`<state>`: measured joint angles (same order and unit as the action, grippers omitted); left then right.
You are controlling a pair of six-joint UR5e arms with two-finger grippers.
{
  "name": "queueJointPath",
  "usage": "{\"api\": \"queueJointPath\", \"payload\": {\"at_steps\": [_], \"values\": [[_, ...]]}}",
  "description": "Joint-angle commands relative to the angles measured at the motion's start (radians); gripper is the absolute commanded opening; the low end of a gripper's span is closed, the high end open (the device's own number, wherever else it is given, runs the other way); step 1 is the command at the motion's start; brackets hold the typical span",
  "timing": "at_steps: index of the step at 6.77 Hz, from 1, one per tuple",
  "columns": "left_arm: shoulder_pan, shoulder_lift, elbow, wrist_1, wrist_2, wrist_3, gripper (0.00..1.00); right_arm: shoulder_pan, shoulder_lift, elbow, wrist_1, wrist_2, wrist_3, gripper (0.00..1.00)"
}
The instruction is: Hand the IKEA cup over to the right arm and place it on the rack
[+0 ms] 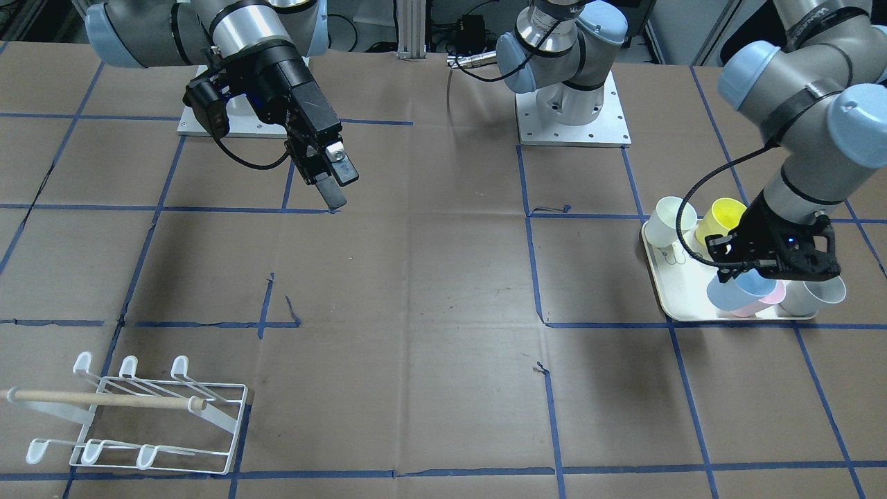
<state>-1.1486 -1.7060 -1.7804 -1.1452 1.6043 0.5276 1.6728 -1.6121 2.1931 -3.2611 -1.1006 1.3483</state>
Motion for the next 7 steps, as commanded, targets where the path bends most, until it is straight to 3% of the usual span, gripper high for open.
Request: {"api": "queueJointPath", "payload": {"at_steps": [1, 3, 4, 6, 7], "values": [[-0.069, -0.020, 0.238, -0.177, -0.012, 0.002, 0.00, -0.008, 0.001, 0.014, -0.028, 0.063, 0.035, 1.00], [-0.103, -0.005, 0.286, -0.156, -0.305, -0.004, 0.00, -0.008, 0.003, 0.016, -0.026, 0.064, 0.064, 1.00], [-0.102, -0.006, 0.276, -0.112, -0.534, -0.011, 0.00, -0.008, 0.003, 0.016, -0.028, 0.064, 0.127, 1.00], [-0.121, -0.029, 0.219, 0.068, -0.836, -0.003, 0.00, -0.010, 0.004, 0.016, -0.049, 0.062, 0.166, 1.00], [-0.152, -0.030, 0.151, 0.248, -0.883, -0.005, 0.00, -0.010, 0.004, 0.016, -0.083, 0.045, 0.173, 1.00]]}}
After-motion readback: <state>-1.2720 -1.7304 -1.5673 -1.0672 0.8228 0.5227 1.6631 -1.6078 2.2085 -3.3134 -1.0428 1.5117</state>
